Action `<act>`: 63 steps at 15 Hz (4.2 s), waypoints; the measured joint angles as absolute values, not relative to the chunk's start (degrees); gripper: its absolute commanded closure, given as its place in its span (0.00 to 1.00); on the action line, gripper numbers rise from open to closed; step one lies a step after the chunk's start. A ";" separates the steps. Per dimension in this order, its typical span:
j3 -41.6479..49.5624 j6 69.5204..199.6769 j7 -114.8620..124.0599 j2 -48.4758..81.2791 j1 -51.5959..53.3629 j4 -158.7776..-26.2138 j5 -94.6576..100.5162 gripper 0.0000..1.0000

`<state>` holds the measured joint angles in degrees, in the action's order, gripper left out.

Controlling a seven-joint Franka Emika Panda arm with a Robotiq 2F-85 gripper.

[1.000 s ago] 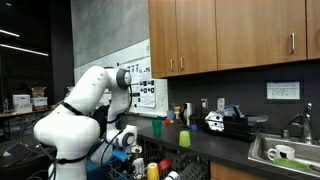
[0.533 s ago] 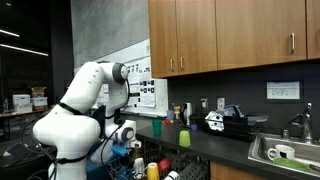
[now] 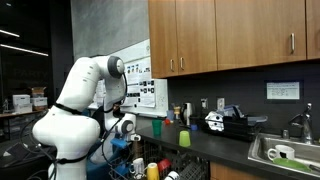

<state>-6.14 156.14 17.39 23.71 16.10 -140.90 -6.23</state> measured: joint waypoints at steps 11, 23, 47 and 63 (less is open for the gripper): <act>-6.97 152.17 15.89 18.31 14.49 -141.87 -6.27 0.88; -7.68 151.53 11.03 17.10 9.19 -142.52 -11.40 0.88; -12.13 150.53 -13.38 17.71 -3.16 -143.32 -40.08 0.88; -11.86 146.78 -30.06 15.54 -4.43 -143.53 -54.63 0.63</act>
